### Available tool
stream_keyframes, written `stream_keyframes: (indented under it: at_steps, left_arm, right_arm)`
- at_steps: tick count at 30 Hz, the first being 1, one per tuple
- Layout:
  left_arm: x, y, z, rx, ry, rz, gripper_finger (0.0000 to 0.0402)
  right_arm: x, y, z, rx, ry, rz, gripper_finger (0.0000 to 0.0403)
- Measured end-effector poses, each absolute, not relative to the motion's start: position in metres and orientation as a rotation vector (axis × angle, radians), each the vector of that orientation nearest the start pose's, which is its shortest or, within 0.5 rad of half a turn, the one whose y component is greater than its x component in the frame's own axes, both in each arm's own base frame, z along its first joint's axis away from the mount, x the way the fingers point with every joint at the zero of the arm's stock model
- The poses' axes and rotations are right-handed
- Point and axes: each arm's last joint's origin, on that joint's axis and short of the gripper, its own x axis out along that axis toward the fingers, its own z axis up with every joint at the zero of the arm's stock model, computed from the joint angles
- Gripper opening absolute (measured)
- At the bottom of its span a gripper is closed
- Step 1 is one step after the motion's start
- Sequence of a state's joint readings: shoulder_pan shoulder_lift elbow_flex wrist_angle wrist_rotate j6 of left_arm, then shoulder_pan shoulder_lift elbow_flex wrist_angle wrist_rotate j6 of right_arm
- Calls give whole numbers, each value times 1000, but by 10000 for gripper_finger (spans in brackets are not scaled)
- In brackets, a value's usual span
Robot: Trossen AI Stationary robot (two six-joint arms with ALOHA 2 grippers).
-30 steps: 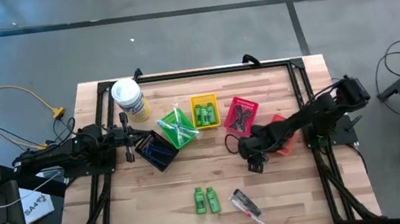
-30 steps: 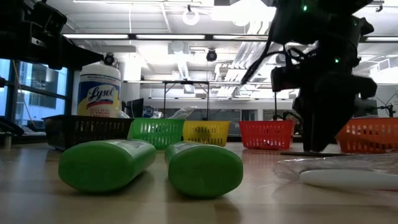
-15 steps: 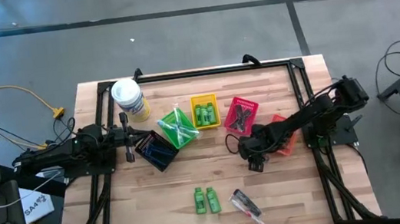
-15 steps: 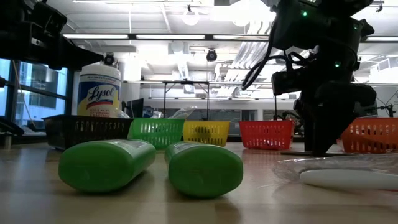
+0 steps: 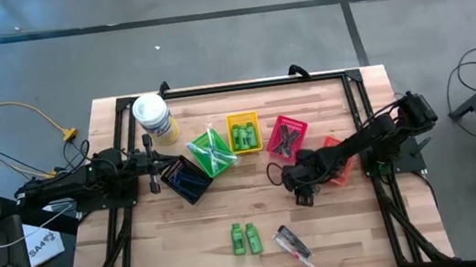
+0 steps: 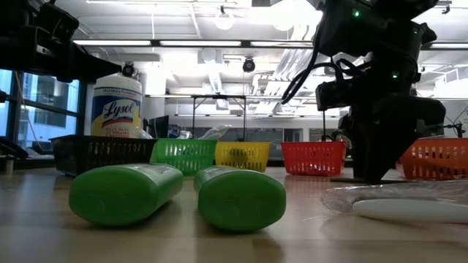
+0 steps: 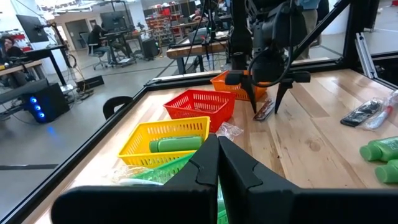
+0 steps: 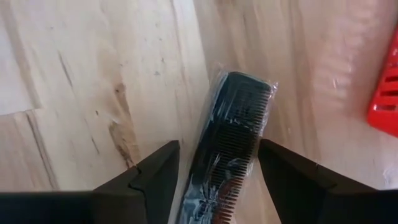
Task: Pick & Place Travel size toiletries
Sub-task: Put the black hair comb into the red bin
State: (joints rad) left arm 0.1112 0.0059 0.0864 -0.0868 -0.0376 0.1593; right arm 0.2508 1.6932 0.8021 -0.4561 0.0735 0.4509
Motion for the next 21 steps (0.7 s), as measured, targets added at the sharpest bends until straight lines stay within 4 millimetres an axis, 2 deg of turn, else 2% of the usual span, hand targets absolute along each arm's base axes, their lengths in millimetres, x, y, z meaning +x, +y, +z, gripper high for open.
stream_keyframes:
  at_steps: [10, 21]
  left_arm:
    - [91, 11, 184, 159, 21, 147, 0]
    - [91, 11, 183, 177, 33, 146, 0]
  right_arm:
    - [268, 71, 120, 169, 1322, -100, 167]
    - [268, 78, 120, 114, 1313, -50, 138]
